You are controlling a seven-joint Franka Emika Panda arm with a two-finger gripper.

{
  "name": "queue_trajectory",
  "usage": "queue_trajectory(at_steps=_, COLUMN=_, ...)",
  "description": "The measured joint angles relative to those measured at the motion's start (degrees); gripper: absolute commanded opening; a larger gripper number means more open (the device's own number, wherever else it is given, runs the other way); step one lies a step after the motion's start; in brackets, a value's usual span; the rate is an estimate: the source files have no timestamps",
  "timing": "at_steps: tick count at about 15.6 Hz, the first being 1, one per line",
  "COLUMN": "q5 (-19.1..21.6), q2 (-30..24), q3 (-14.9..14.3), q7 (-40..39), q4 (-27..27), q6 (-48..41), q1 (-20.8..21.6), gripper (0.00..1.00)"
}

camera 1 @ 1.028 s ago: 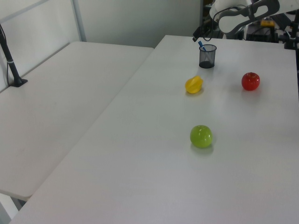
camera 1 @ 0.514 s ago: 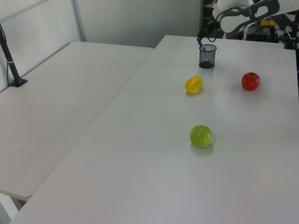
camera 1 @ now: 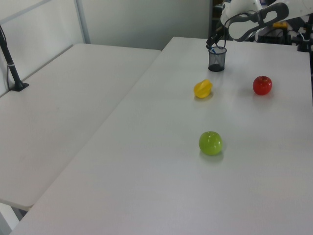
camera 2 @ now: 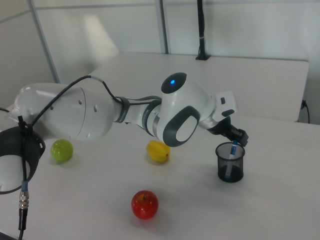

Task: Take marker pen
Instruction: 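Lower the gripper and close it on the blue-capped marker, then lift the marker up out of the pen cup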

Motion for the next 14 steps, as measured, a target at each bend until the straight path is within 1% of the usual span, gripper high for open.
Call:
queue_trajectory(at_steps=4, q5=0.00, q2=0.30, q3=0.02, q7=-0.08, q4=0.47, q6=0.00, q1=0.01, gripper=0.12)
queue_trajectory(at_steps=6, q5=0.00, q2=0.30, q3=0.02, q7=-0.09, q4=0.53, q6=0.00, q1=0.01, gripper=0.04)
queue_trajectory(at_steps=7, q5=0.00, q2=0.30, q3=0.02, q7=-0.09, q4=0.55, q6=0.00, q1=0.01, gripper=0.02)
queue_trajectory(at_steps=14, q5=0.00, q2=0.28, q3=0.01, q7=-0.09, q4=0.95, q6=0.03, q1=-0.07, gripper=0.00)
